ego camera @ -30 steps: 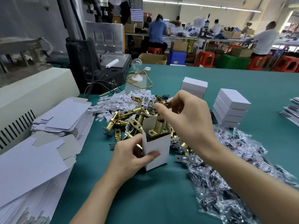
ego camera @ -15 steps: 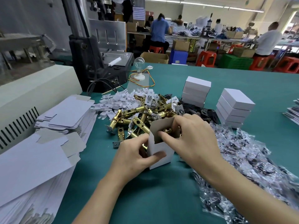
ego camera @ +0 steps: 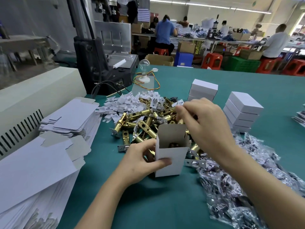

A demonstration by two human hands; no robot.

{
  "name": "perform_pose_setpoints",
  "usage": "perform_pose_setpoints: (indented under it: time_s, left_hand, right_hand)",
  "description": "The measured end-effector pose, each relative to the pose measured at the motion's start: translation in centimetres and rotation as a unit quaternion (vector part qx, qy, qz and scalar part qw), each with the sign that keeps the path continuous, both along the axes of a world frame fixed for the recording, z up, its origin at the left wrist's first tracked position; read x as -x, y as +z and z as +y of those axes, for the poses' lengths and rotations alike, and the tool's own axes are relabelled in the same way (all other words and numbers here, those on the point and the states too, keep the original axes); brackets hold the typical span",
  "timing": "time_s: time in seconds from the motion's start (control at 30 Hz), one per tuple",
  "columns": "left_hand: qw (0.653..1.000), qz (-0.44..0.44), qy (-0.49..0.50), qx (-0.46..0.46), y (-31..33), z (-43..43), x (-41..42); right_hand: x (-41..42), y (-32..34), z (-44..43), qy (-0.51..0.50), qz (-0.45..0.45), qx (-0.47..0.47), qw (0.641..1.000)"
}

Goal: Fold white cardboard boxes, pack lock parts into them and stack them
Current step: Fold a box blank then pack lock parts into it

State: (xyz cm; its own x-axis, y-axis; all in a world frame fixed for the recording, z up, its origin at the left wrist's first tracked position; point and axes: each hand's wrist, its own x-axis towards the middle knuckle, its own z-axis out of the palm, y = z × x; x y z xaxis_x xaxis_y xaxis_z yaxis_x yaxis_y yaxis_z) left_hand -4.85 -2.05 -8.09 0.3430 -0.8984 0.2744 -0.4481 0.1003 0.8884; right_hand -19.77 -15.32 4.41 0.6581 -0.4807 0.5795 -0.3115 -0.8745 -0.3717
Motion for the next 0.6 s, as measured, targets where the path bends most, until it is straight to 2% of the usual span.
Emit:
perform_pose_setpoints:
  time_s: [0.07,0.23,0.37,0.6]
  left_hand:
    - [1.0,-0.013,-0.001,-0.018,-0.3,-0.1,-0.1]
    - [0.996,-0.037,-0.013,-0.076,-1.4,-0.3,0.2]
    - [0.997,-0.022,-0.017,-0.067,-1.6,-0.5,0.1]
    - [0.998,-0.022,-0.022,-0.062,-1.6,-0.6,0.1]
  right_hand:
    - [-1.6,1.1,-0.9,0.013,0.04,-0.01,0.999]
    - [-9.1,3.0,-2.8,0.058,0.206,0.016,0.977]
    - [-15.9,3.1,-3.2,0.087,0.354,0.032,0.931]
    - [-22.2,0.9,-3.0,0.093,0.525,0.053,0.844]
